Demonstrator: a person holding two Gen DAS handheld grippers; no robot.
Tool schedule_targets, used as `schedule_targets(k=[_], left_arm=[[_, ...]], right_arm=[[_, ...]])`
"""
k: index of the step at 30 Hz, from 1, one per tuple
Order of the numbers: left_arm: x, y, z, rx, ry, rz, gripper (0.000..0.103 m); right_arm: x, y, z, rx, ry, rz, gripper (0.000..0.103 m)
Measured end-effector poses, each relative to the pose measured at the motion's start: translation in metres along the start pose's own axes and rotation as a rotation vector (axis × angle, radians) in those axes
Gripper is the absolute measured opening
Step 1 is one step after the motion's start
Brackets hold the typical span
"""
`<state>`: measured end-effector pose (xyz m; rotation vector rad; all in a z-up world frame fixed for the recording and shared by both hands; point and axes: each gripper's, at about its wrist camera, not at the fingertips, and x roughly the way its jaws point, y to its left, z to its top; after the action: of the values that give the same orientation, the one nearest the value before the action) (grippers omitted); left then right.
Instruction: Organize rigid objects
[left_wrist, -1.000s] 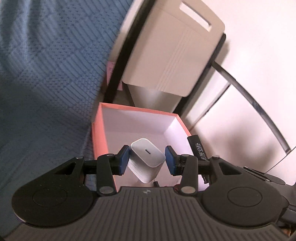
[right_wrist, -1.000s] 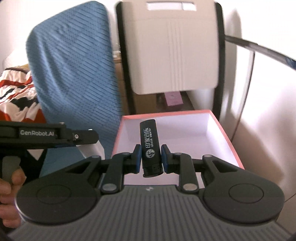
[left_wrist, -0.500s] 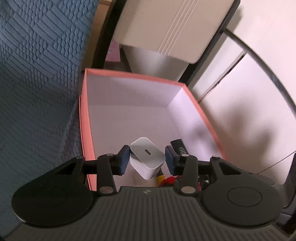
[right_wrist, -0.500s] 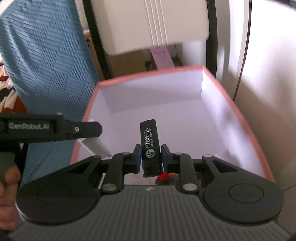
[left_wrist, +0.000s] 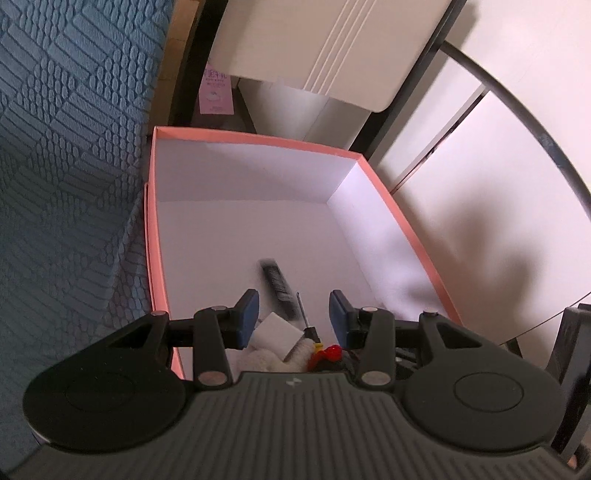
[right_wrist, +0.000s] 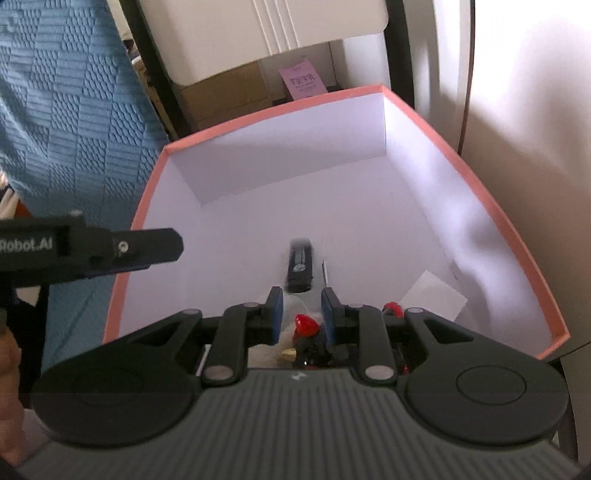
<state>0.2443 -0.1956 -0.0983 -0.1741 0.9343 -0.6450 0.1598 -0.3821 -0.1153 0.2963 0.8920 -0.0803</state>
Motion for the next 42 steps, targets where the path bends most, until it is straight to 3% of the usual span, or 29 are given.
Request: schedule_targets(k=[6, 16, 27, 35, 37, 38, 40, 42], left_arm=[[-0.034, -0.013, 0.000, 0.019, -0.057, -0.009, 0.048], [-0.124, -0.036, -0.015, 0.007, -0.185, -0.045, 0.048], [-0.205, -0.055, -0.053, 0.059, -0.256, -0.023, 0.048], [-0.235, -0.055, -0.080, 0.046, -0.274, 0.002, 0.049], [-0.238, -0.054, -0.087, 0.044, -0.275, 0.026, 0.058], [-0.239, -0.053, -0.092, 0.036, -0.274, 0.041, 0.068], [-0.241, -0.050, -0.100, 0.028, -0.276, 0.050, 0.071], [-0.243, -0.046, -0.106, 0.015, -0.275, 0.049, 0.079]], right_arm=[[-0.034, 0.009, 0.006, -0.016, -0.058, 0.017, 0.027], [-0.117, 0.034, 0.011, -0.062, -0.171, 0.041, 0.027], [-0.179, 0.060, -0.018, -0.100, -0.208, 0.043, 0.027], [-0.207, 0.066, -0.041, -0.111, -0.239, 0.033, 0.029], [-0.211, 0.067, -0.047, -0.118, -0.244, 0.021, 0.043], [-0.212, 0.066, -0.050, -0.120, -0.247, 0.013, 0.048], [-0.215, 0.064, -0.055, -0.114, -0.259, 0.002, 0.076], [-0.217, 0.062, -0.060, -0.108, -0.266, 0.004, 0.089]])
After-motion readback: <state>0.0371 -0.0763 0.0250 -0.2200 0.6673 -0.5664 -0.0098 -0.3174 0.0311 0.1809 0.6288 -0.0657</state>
